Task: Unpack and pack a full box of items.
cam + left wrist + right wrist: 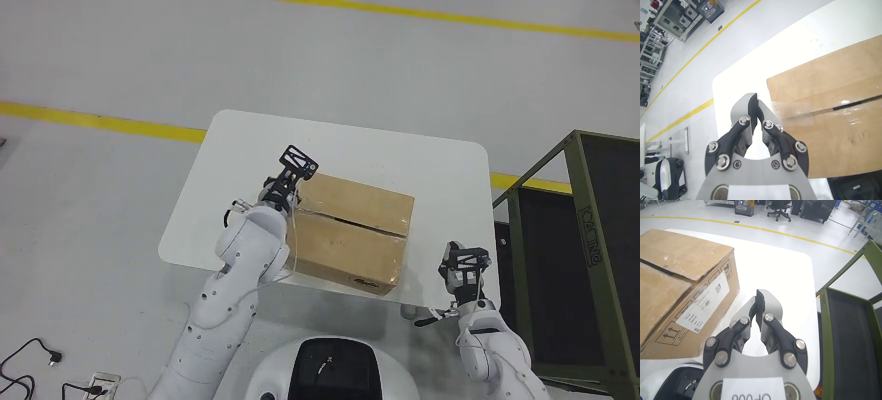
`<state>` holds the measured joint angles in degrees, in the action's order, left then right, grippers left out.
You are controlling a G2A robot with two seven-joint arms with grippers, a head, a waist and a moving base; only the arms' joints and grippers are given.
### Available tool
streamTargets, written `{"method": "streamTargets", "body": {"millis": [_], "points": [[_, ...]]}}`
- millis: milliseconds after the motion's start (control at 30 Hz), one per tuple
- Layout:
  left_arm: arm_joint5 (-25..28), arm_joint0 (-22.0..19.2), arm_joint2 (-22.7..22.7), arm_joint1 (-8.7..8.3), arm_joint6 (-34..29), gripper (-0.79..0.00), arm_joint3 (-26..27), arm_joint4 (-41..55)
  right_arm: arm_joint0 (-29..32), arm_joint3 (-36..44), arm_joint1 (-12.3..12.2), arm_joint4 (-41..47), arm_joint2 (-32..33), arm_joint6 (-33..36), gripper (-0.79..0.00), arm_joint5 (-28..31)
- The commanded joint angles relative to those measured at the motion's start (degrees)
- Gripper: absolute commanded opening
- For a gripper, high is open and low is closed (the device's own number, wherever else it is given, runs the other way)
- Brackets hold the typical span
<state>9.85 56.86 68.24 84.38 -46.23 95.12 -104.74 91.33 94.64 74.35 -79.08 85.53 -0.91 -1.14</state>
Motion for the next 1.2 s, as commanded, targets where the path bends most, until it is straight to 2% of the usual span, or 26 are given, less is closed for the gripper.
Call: {"method": "streamTargets", "body": {"millis": [0,200,667,1167], "points": [[0.25,0.06,1.33,-0.23,0.37,-0.785,0.25,-0.7,0.08,0.07,0.01,-0.06,-0.04,-0.09,-0.785,-0.1],[-0.43,0.01,5.33,-0.73,0.86,-0.785,0.01,-1.23,0.42,0.35,0.04,-0.18,-0.09,-0.11,-0.785,-0.43],[-3.15,0.09,12.29,-1.56,1.96,-0.785,-4.4,-0.69,0.7,0.72,0.13,-0.49,-0.2,0.1,-0.785,-1.24],[-3.82,-1.87,15.41,-2.24,3.49,-0.785,-10.82,-1.07,1.03,0.76,0.21,-0.85,-0.16,0.24,-0.785,-1.89]]}}
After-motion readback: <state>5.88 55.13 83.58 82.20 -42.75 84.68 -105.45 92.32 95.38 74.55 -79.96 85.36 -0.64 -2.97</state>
